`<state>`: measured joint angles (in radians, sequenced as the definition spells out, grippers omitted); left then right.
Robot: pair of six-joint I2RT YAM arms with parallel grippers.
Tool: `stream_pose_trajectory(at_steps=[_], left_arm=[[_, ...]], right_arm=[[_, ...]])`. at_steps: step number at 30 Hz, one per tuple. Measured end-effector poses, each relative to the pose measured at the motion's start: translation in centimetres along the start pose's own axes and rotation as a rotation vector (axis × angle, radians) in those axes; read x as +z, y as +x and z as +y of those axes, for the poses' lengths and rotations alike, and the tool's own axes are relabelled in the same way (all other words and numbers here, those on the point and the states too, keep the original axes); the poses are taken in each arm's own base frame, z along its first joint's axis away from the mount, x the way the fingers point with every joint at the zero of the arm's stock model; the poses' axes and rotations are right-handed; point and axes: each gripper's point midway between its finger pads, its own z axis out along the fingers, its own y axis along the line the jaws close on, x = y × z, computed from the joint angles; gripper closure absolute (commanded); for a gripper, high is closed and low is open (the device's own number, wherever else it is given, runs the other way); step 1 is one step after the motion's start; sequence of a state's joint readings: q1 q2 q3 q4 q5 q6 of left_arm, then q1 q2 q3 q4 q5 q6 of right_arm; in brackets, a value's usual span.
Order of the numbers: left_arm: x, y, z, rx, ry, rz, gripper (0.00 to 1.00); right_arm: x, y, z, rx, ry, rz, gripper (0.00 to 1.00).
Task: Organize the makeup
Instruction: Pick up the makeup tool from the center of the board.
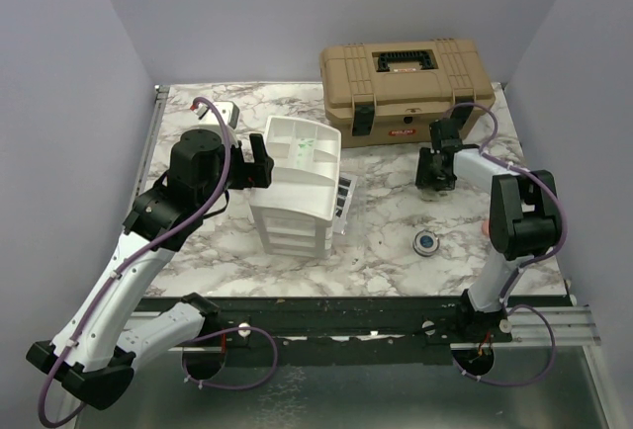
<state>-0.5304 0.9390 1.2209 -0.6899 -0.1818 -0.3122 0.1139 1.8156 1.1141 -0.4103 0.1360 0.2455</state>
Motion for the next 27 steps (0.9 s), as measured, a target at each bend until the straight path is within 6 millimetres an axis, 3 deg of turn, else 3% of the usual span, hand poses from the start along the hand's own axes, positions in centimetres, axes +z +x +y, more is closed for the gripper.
stream_pose_trajectory(at_steps=[10,17,21,27], left_arm=[[-0.2,-0.1,0.0,-0.001,0.002,-0.005,0.07],[-0.2,-0.1,0.0,-0.001,0.002,-0.005,0.07],[-0.1,-0.1,0.0,-0.001,0.001,-0.003,0.07],[0.2,0.1,0.0,0.002,-0.002,0.007,0.07]], right_arm=[[0.0,-0.1,-0.6,0.011,0.013,-0.004,0.84],[-0.9,0.3,-0.1,0.017,-0.037,0.004,0.87],[-3.5,1.2,1.5,0.034,-0.14,0.021,0.87],[-9.2,1.0,4.5,0.077,-0.342,-0.043,0.87]])
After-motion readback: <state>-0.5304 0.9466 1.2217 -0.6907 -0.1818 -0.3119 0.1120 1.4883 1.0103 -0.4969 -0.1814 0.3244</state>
